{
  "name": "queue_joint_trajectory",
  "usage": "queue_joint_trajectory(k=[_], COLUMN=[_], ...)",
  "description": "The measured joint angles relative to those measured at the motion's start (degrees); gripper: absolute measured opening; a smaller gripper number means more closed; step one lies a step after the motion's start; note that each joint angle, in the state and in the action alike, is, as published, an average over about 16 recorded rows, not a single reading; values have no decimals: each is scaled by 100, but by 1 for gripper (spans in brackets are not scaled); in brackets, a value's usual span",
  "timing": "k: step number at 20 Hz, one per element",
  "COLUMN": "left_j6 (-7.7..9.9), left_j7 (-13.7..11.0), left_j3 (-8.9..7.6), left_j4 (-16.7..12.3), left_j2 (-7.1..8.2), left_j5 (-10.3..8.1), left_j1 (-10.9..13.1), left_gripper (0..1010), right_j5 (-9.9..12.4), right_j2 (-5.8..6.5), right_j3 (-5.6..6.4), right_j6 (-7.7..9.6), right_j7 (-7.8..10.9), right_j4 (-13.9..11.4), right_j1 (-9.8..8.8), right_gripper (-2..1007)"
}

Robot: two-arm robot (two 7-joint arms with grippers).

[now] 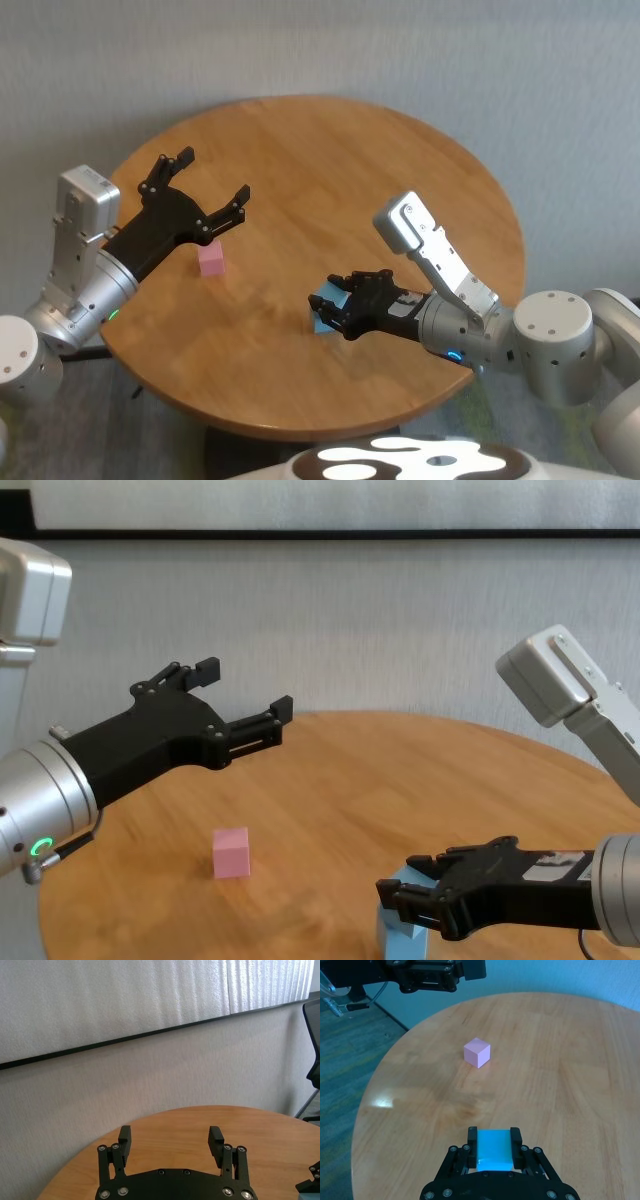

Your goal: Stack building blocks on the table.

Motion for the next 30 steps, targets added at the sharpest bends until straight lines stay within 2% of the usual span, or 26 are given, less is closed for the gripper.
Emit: queue_joint_trajectory(k=[5, 11, 16, 20, 23, 26, 30], left_j6=[0, 0, 0, 0, 0, 0, 0], left_j7=[0, 0, 0, 0, 0, 0, 0], left_j3=[0, 0, 0, 0, 0, 0, 0], left_j4=[0, 0, 0, 0, 0, 0, 0], left_j2=[0, 0, 0, 0, 0, 0, 0], left_j5=[0, 0, 0, 0, 0, 0, 0], left_j1=[0, 0, 0, 0, 0, 0, 0], left_gripper=[1000, 1000, 1000, 1000, 1000, 1000, 1000], right_j5=[-1, 6, 70, 117, 74, -93, -462], right_j2=[2, 5, 21, 57, 97, 134, 148], right_j3=[-2, 3, 90, 208, 310, 419, 555], right_j6=[2, -9, -189, -501, -843, -1290, -1886], right_j7=[-2, -1, -25, -79, -213, -466, -888], right_j4=[1, -4, -90, -214, -327, -441, -544], right_j1=[-1, -7, -69, -166, -272, -408, -588], right_gripper=[482, 663, 827, 919, 965, 993, 1005])
